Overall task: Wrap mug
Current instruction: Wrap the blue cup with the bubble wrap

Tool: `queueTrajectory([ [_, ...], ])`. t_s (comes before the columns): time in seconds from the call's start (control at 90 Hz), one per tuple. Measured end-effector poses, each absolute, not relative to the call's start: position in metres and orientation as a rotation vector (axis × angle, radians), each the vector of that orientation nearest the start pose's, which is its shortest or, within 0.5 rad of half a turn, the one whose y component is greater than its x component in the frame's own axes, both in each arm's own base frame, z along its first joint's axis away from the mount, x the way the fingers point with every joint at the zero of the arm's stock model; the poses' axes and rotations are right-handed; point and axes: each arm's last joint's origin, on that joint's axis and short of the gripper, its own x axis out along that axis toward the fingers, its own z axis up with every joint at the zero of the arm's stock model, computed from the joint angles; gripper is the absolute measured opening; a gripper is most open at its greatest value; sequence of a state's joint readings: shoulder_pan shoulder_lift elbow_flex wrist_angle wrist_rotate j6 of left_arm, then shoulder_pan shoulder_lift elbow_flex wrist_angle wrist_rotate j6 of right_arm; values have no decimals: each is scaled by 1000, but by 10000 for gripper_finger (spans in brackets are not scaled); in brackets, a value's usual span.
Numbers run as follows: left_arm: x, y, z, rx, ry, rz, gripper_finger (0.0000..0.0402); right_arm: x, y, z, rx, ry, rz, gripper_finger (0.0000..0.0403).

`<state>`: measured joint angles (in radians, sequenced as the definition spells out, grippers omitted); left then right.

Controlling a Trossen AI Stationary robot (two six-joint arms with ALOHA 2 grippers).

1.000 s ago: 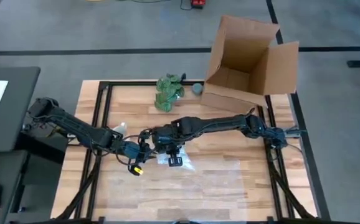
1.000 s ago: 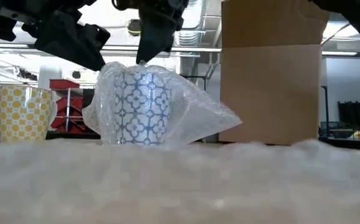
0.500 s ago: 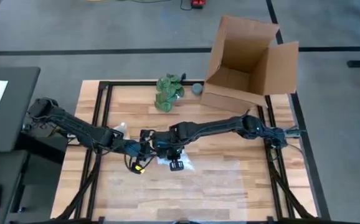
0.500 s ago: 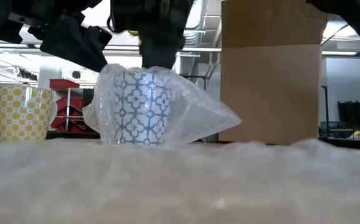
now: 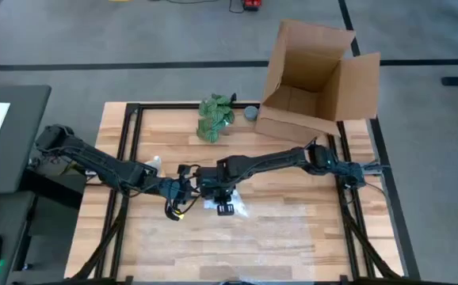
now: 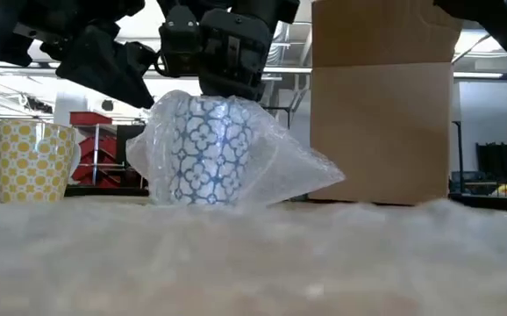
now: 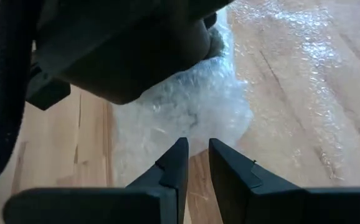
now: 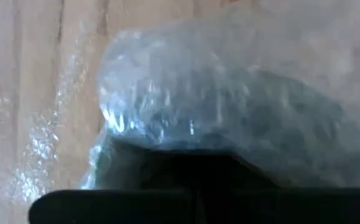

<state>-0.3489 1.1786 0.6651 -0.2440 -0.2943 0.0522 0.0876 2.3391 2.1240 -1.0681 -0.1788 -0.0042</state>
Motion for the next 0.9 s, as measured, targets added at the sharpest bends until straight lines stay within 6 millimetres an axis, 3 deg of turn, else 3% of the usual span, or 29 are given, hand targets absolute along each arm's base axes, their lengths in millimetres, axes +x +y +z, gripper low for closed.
queueTrajectory([
  [0.267, 220, -71, 214, 290, 718, -71, 46, 472, 52, 254, -50, 1303, 180, 0],
  [0.389, 220, -71, 214, 291, 720, -70, 46, 475, 55, 273, -81, 1200, 202, 0],
  [0.578, 217, -70, 211, 289, 758, -65, 46, 484, 59, 280, -94, 1077, 215, 0],
  [0.689, 215, -69, 209, 277, 790, -56, 46, 489, 56, 268, -89, 1075, 212, 0],
  [0.9, 210, -68, 204, 260, 862, -38, 46, 490, 53, 225, -43, 1174, 225, 0],
])
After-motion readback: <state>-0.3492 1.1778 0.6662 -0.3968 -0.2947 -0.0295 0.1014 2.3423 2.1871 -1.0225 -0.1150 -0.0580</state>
